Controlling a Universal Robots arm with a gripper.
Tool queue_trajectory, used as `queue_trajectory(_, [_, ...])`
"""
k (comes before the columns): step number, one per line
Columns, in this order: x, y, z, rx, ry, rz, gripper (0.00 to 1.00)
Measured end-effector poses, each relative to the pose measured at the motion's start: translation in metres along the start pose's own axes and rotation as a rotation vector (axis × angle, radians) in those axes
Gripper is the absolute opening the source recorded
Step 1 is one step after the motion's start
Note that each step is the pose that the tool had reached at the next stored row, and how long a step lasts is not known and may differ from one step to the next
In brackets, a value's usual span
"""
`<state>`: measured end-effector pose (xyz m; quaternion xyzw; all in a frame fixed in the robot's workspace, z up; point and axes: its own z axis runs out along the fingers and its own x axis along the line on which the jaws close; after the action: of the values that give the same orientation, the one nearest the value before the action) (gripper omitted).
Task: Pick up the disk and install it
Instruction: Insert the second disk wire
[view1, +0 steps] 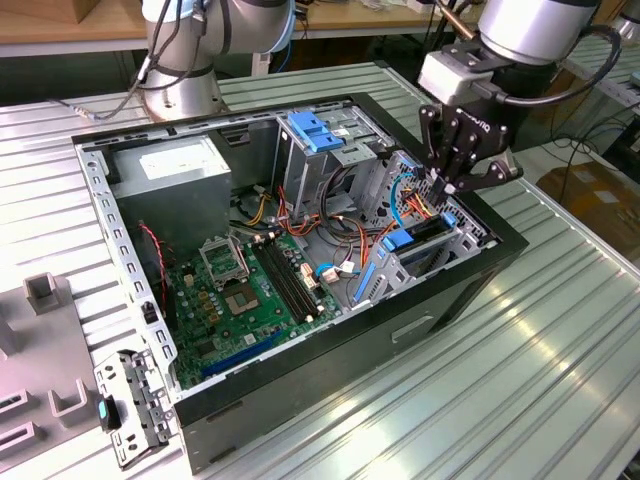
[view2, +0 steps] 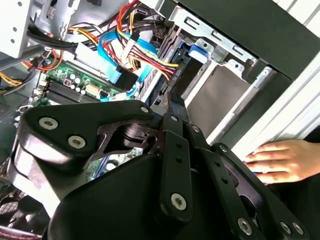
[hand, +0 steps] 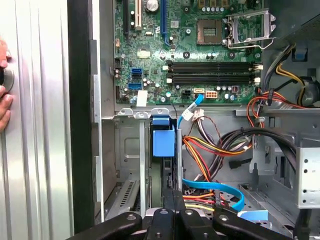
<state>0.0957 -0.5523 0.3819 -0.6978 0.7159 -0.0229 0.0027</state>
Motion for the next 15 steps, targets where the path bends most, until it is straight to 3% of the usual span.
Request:
queue_trajectory(2, [-0.0016, -0.0002, -0.0064, -0.0019, 0.0001, 0.0, 0.11])
queue_trajectory(6, [-0.0091, -0.0012, -0.0128, -0.0085, 0.0013, 0.0, 0.11])
queue_trajectory(12, [-0.0173, -0.0076, -0.0139, -0.0304, 0.0022, -0.001, 0.11])
queue_trajectory(15, [-0.0276, -0.0114, -0.0141, -0.0378, 0.0048, -0.001, 0.11])
